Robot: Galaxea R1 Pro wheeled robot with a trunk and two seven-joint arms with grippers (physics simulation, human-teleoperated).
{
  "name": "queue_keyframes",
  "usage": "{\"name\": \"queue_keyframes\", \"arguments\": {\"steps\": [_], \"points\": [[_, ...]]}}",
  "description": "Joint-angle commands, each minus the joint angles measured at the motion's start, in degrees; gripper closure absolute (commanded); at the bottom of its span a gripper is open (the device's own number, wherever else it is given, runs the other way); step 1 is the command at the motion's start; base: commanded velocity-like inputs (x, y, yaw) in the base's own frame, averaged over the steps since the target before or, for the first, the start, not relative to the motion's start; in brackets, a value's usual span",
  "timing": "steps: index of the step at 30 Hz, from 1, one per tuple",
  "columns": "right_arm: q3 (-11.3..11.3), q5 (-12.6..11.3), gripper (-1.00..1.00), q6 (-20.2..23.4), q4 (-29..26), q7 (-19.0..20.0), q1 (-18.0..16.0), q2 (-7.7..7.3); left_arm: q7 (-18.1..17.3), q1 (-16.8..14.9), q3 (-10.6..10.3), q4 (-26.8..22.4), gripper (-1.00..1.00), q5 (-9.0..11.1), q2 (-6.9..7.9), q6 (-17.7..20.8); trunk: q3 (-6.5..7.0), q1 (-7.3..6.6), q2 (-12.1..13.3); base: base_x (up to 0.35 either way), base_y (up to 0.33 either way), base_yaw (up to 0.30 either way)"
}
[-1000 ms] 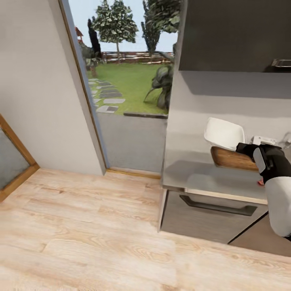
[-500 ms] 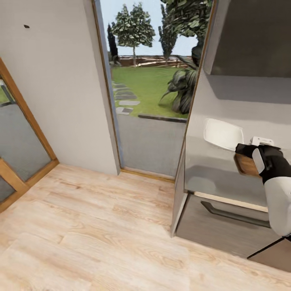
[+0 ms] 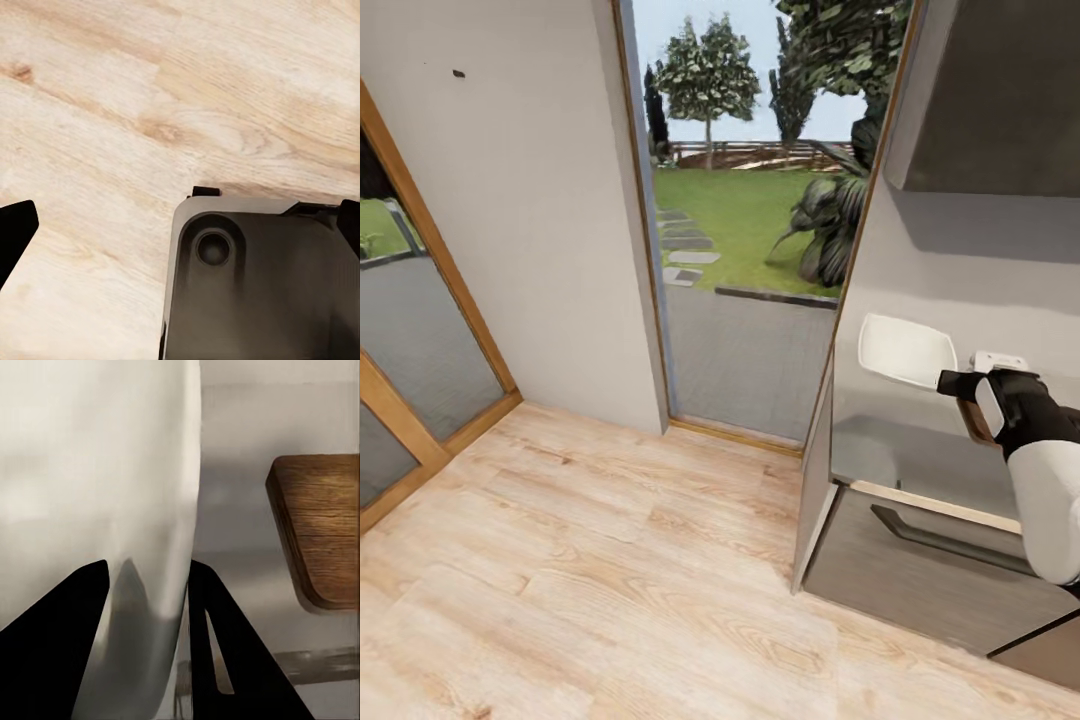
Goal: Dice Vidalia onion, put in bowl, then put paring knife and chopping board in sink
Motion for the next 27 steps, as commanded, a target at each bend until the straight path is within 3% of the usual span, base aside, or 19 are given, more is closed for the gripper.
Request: {"name": "queue_keyframes", "arguments": {"steps": [1,11,27], "points": [[-0.2,0.5,1.0,0.2,0.4,0.2,0.0,-0.1,0.0,0.0,-0.1,-0.1,-1.0,0.3,0.0,-0.1,-0.08,0.02,-0.1,0.0,0.0,0.002],[-0.3,2.6,1.0,0.1,1.8,0.3,0.0,-0.49,0.0,0.0,-0.1,0.0,-1.0,0.3,0.0,0.0,-0.08,0.02,-0.1,0.0,0.0,0.0],[-0.3,2.9,1.0,0.1,1.9,0.3,0.0,-0.53,0.0,0.0,-0.1,0.0,-1.0,0.4,0.0,0.0,-0.08,0.02,-0.1,0.0,0.0,0.0]]}}
